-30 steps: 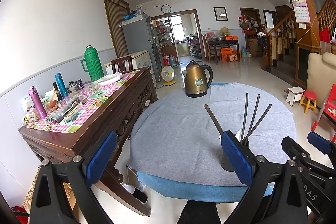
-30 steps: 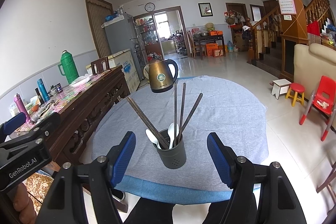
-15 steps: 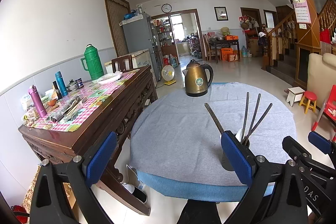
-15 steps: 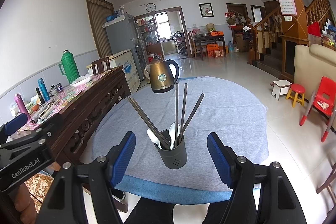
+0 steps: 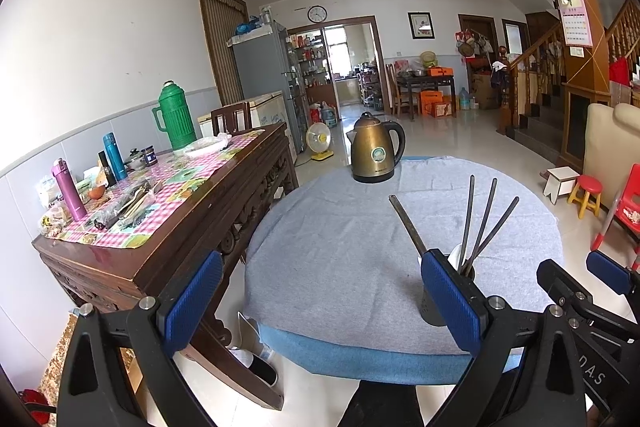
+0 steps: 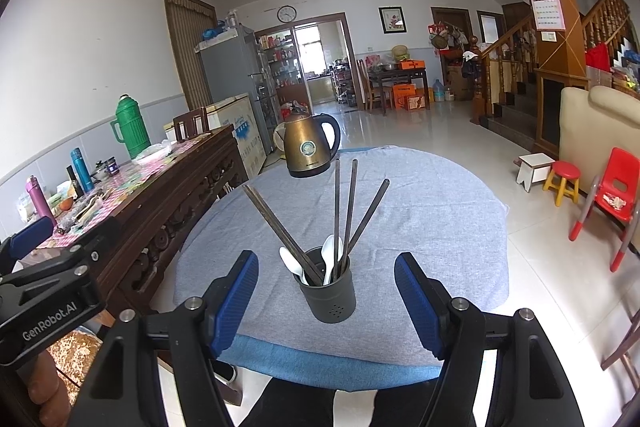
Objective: Organize utensils
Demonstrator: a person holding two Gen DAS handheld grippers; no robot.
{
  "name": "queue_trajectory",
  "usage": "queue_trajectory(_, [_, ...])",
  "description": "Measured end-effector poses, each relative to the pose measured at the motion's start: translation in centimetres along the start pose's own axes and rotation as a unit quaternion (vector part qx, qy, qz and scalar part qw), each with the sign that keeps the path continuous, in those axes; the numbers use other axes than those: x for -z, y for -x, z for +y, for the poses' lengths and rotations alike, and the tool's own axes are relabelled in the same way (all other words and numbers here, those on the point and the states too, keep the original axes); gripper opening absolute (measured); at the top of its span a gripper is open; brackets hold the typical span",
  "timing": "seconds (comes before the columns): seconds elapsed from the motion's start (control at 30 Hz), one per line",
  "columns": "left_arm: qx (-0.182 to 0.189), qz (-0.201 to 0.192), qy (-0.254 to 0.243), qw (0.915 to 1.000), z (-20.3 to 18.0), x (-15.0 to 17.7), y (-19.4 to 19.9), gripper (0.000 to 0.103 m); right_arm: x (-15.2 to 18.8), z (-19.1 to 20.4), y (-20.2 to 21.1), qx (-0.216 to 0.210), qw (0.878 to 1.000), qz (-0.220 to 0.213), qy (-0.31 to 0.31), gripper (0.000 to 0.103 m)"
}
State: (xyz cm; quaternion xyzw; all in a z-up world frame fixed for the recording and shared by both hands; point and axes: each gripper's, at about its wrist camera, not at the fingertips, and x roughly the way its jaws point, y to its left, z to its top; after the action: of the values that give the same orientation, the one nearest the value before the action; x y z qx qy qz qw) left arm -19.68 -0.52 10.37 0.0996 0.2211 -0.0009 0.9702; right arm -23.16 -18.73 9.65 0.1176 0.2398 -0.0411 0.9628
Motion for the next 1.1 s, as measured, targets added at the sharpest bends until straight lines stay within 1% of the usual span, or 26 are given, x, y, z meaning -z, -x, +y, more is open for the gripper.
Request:
queue_trajectory(0.2, [0.003, 0.005, 0.002, 1.0000, -0.5, 0.3, -0.2, 0.100, 0.0, 0.0, -0.1, 0.003, 1.000, -0.001, 0.003, 0.074])
queue_trajectory(0.6, [0.008, 0.030, 0.019, 0.9993, -0.1, -0.1, -3.4, 0.100, -0.5, 0.2, -1.6, 0.017, 1.000, 0.003, 0.026, 0.074])
queue_trajectory(0.93, [0.012, 0.055, 0.026, 0.9981, -0.1, 0.1, -6.2, 0.100, -0.3, -0.1, -3.9, 0.021, 0.999, 0.025, 0.027, 0.074])
queue_trajectory(1.1, [0.013, 0.073, 0.026, 0.9969, -0.4, 0.5, -8.0, 0.100, 0.0, 0.0, -5.4, 0.021, 0.999, 0.041, 0.028, 0.074])
